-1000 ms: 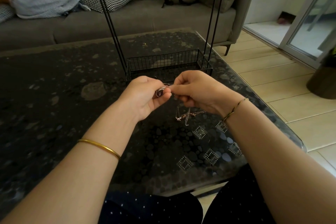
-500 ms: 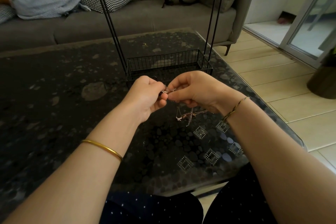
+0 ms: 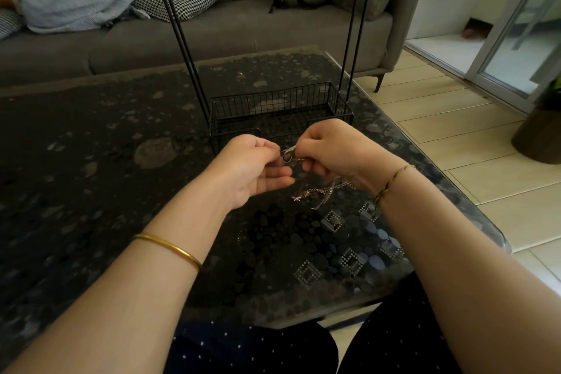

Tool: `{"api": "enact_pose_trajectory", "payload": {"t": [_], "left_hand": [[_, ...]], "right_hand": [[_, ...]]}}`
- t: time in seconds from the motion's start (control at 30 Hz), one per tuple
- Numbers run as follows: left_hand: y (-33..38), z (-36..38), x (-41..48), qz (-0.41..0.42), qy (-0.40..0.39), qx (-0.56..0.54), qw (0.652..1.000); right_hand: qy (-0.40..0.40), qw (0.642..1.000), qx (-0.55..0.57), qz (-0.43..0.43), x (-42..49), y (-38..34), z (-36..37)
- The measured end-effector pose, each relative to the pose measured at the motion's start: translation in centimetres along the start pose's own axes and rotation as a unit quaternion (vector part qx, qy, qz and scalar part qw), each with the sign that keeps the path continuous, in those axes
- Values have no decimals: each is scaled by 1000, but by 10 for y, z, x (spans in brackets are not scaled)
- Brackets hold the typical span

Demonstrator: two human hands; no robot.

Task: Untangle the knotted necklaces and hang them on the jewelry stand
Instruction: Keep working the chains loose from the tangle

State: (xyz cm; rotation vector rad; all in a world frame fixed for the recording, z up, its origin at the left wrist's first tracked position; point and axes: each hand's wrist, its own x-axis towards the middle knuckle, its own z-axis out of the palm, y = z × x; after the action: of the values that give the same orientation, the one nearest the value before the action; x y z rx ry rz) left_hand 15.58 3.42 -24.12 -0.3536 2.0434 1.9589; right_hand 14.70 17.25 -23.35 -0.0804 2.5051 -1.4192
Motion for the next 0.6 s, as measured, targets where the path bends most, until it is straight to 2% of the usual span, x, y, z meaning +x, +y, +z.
{"api": "enact_pose_trajectory", "payload": {"t": [0.1, 0.3, 0.43, 0.6], "left_hand": [[-1, -1, -1, 6, -19, -5, 1000], [-2, -1, 3, 67, 28, 74, 995], [-5, 1, 3, 95, 18, 118, 988], [-5, 1, 4, 135, 33, 141, 980]], "right_hand": [[15, 1000, 2, 19, 0, 1, 0], [29, 996, -63, 61, 2, 0, 2], [73, 993, -88, 33, 3, -1, 0], [27, 988, -140, 51, 0, -2, 3]]}}
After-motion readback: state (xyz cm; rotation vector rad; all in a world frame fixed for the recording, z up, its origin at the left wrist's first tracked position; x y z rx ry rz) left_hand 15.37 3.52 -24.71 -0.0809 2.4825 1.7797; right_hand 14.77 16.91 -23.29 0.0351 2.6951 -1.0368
